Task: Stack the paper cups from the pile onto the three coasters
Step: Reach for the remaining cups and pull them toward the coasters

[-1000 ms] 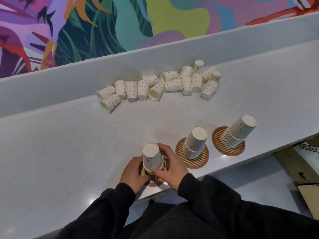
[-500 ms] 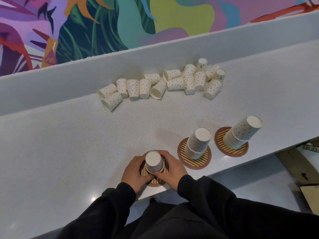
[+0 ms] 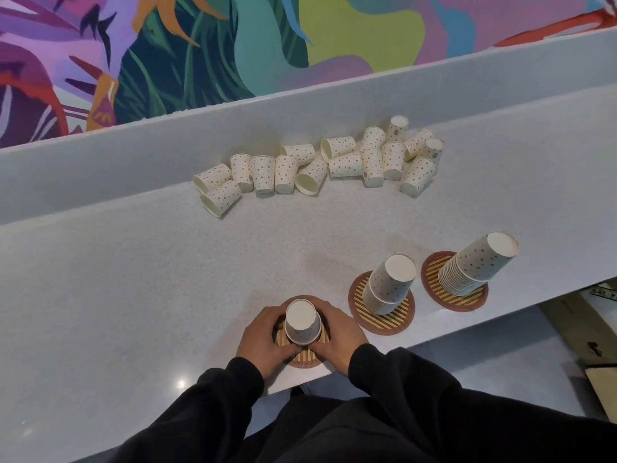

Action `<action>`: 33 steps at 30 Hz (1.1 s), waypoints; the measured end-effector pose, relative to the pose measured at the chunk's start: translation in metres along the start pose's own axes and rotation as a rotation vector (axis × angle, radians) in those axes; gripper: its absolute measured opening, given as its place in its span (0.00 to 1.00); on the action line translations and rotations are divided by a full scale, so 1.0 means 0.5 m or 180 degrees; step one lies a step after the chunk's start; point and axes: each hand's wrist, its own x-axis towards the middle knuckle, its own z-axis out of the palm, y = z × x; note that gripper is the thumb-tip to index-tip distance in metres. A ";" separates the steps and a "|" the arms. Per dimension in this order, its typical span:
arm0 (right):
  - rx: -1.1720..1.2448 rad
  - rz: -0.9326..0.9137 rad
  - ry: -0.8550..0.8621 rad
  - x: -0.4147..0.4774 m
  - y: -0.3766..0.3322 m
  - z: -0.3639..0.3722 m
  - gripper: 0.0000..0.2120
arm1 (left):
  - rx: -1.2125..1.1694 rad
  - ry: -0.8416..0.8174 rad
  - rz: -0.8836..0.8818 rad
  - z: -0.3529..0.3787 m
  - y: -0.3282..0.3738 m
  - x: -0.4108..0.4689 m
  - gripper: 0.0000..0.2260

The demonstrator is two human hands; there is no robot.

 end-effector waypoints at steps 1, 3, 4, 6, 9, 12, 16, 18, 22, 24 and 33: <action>-0.0003 -0.0008 0.0014 0.002 -0.001 0.002 0.34 | 0.0007 -0.0018 0.0010 0.000 -0.002 0.001 0.31; 0.0074 0.0062 0.0018 0.006 -0.005 0.005 0.33 | 0.0069 -0.0108 0.0087 -0.004 -0.008 0.005 0.32; 0.0101 0.0107 -0.0008 0.007 -0.007 0.005 0.32 | 0.0105 -0.0180 0.0126 -0.008 -0.008 0.008 0.32; 0.0051 0.0150 -0.0075 0.009 -0.017 -0.001 0.32 | 0.0161 -0.0330 0.0176 -0.024 -0.009 0.013 0.33; -0.0174 0.0167 -0.0094 0.004 -0.046 -0.035 0.30 | -0.0053 -0.0326 0.0115 -0.060 -0.015 0.025 0.28; -0.0046 0.0009 0.0118 -0.009 -0.101 -0.088 0.31 | -0.0414 0.0142 -0.0009 -0.126 -0.019 0.053 0.18; 0.0501 -0.0373 0.0171 -0.002 -0.223 -0.160 0.26 | -0.0337 0.0551 0.0080 -0.249 -0.004 0.132 0.15; 0.0798 -0.0445 0.0100 0.032 -0.286 -0.189 0.24 | -0.0136 0.0756 0.0156 -0.308 0.000 0.184 0.14; 0.1356 -0.0069 0.0078 0.152 -0.372 -0.222 0.16 | 0.0434 0.0961 0.0151 -0.384 -0.005 0.282 0.16; 0.1796 0.0351 0.0037 0.225 -0.397 -0.225 0.14 | 0.0615 0.0979 0.0090 -0.410 -0.006 0.327 0.19; -0.0959 0.0080 0.0425 0.509 -0.312 -0.168 0.22 | 0.0964 0.0707 -0.0331 -0.426 -0.038 0.462 0.27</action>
